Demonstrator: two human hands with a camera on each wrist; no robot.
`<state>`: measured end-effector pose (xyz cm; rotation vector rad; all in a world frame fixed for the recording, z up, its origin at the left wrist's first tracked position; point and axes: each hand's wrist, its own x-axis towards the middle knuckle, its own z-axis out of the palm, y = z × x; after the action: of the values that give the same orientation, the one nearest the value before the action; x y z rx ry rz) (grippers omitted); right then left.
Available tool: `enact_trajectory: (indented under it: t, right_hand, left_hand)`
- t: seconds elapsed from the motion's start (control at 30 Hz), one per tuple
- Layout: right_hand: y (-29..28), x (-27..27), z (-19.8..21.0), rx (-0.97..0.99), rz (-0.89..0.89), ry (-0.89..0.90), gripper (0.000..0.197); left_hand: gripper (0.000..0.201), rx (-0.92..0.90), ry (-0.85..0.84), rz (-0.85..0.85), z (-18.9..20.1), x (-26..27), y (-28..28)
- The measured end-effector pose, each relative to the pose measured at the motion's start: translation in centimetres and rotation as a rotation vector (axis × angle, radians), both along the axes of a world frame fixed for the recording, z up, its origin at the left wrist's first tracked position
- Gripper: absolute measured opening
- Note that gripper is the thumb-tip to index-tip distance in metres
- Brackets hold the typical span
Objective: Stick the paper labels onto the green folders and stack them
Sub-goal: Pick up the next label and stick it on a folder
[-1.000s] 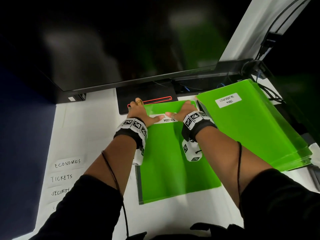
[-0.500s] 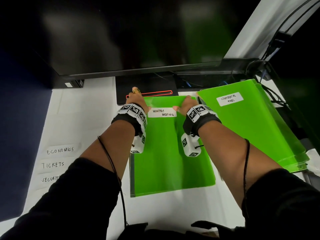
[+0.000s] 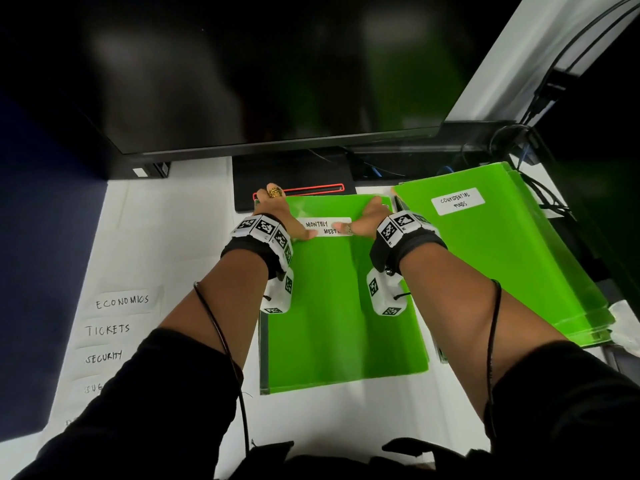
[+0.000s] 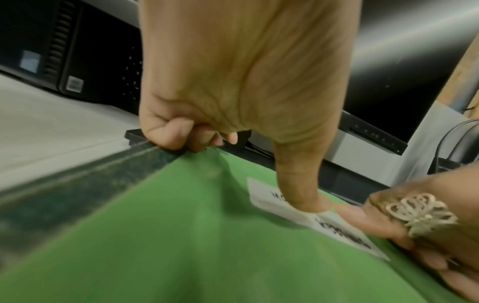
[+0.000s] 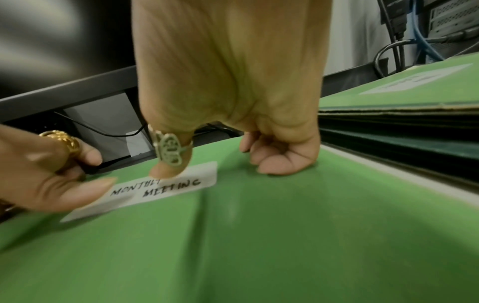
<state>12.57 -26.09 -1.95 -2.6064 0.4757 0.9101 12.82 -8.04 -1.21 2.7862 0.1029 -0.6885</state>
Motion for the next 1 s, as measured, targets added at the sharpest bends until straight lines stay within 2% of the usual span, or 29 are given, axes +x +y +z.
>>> enact_trajectory:
  t: [0.1,0.2,0.27,0.37,0.43,0.53,0.63,0.7,0.73,0.8,0.83,1.0]
  right_hand:
    - [0.6,-0.1,0.0,-0.027,-0.046,-0.066,0.116]
    - [0.8,-0.1,0.0,-0.025,-0.066,-0.058,0.12]
    - [0.6,-0.2,0.2,-0.004,-0.073,-0.036,0.123]
    - [0.1,0.1,0.3,-0.008,-0.056,-0.024,0.112]
    - [-0.6,0.2,0.1,-0.014,-0.034,-0.011,0.092]
    - [-1.6,0.6,-0.5,0.051,-0.077,-0.09,0.025]
    - [-0.6,0.3,-0.1,0.056,-0.118,-0.069,0.054]
    - [0.2,-0.1,-0.2,0.039,-0.146,-0.1,0.092]
    - [0.5,-0.3,-0.2,0.028,-0.157,-0.131,0.098]
    - [0.8,-0.9,-0.2,0.003,-0.145,-0.193,0.09]
    - [0.9,-1.1,-0.3,0.003,-0.145,-0.224,0.085]
    - [0.7,-1.2,-0.6,0.01,-0.116,-0.281,0.066]
  left_hand:
    - [0.121,0.024,-0.054,-0.025,-0.4,-0.3,-0.3]
    - [0.127,0.035,-0.075,-0.018,-0.8,-0.2,-0.4]
    - [0.127,0.045,-0.062,-0.032,-0.8,0.2,-0.3]
    - [0.12,0.047,-0.022,-0.048,-0.7,0.7,0.1]
    - [0.111,0.068,-0.003,-0.074,-0.5,1.0,0.4]
    - [0.093,0.104,-0.005,-0.088,-0.2,1.2,0.8]
    - [0.088,0.095,-0.008,-0.091,-0.2,1.5,1.1]
    - [0.103,0.095,0.015,-0.104,-0.1,1.5,1.1]
    - [0.114,0.106,0.013,-0.105,-0.1,1.3,0.9]
    - [0.128,0.151,-0.036,-0.091,0.0,0.6,0.4]
    - [0.128,0.169,-0.068,-0.082,-0.1,0.3,0.1]
    - [0.097,0.166,-0.101,-0.028,0.1,0.5,0.0]
